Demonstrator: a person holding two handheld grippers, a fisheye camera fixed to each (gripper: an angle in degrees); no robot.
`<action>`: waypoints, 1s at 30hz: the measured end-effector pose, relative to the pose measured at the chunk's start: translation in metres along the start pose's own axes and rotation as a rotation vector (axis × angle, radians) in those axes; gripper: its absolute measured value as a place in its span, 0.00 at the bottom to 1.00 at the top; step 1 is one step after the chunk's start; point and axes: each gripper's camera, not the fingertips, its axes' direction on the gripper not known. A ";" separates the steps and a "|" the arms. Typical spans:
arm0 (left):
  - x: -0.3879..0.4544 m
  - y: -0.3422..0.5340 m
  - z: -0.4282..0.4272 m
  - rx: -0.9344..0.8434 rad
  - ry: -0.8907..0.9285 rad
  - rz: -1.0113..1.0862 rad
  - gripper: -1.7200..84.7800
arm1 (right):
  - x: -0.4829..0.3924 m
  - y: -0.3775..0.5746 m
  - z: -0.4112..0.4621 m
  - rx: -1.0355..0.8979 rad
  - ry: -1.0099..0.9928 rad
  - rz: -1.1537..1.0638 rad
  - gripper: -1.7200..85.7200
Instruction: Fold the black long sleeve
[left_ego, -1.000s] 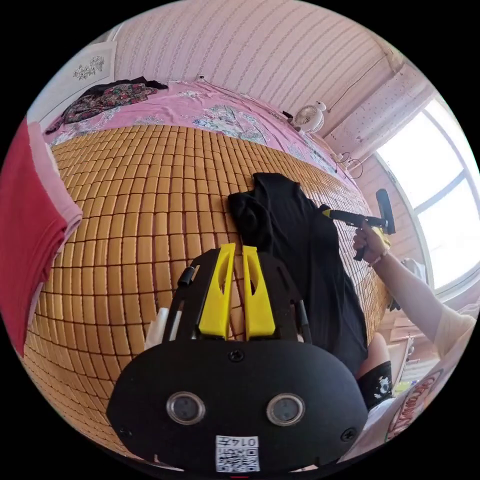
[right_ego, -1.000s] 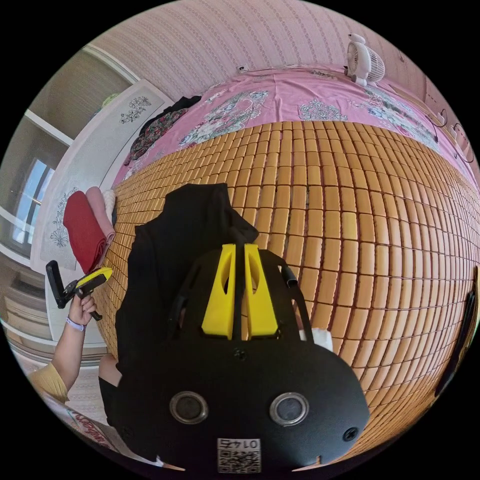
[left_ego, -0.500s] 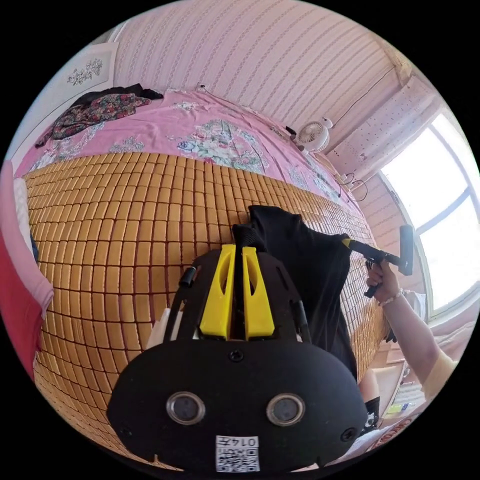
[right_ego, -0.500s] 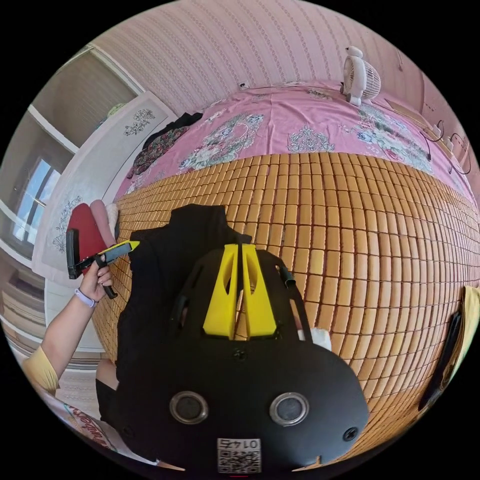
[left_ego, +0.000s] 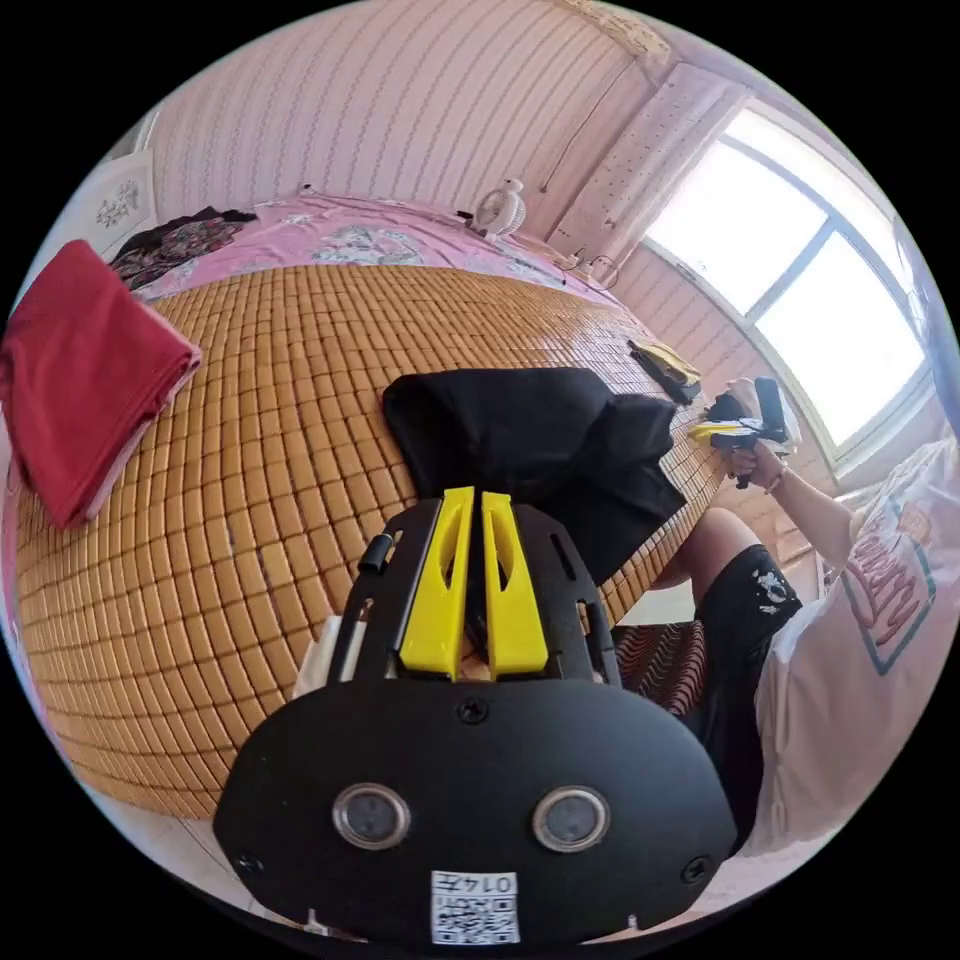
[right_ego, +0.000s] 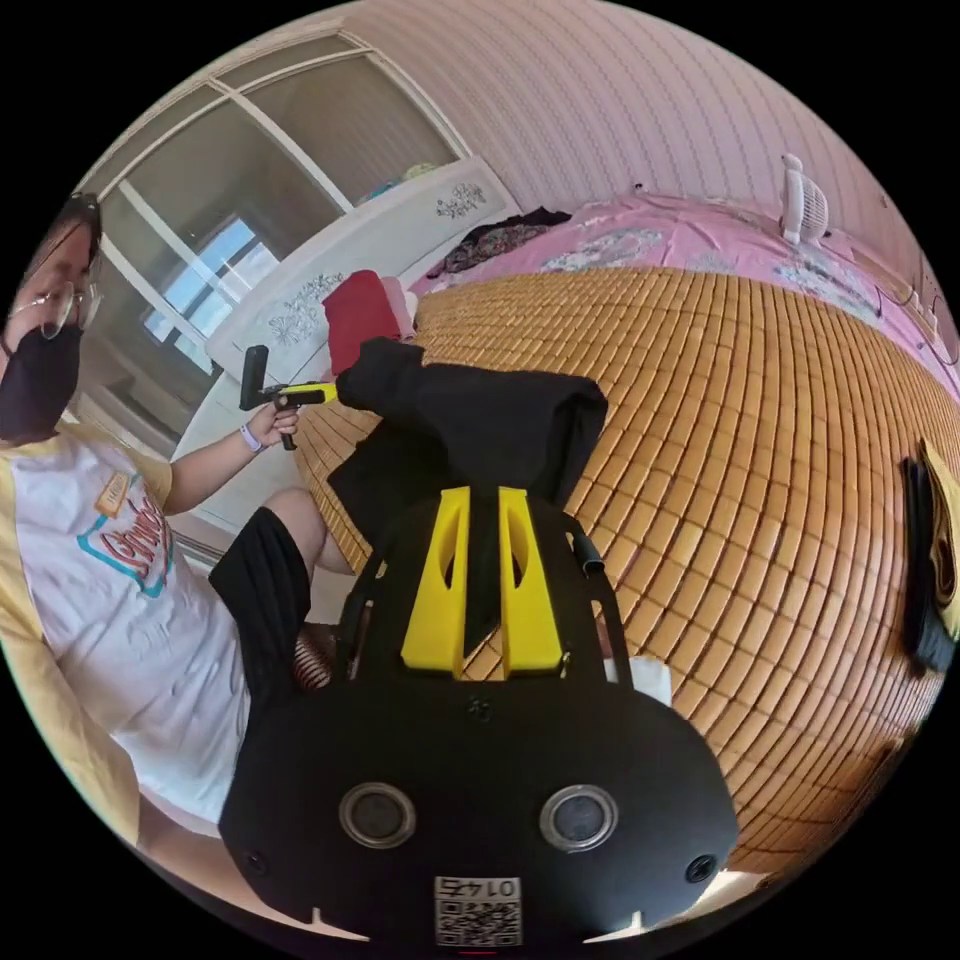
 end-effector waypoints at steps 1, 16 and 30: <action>0.000 0.024 -0.006 -0.001 -0.022 -0.062 0.01 | -0.003 0.010 0.005 -0.032 0.009 0.024 0.09; 0.159 0.010 0.111 -0.023 -0.047 0.160 0.01 | -0.116 -0.095 0.122 -0.228 0.282 -0.115 0.03; 0.195 0.048 0.215 -0.120 -0.118 0.228 0.01 | -0.151 -0.269 0.305 -0.697 0.412 -0.322 0.01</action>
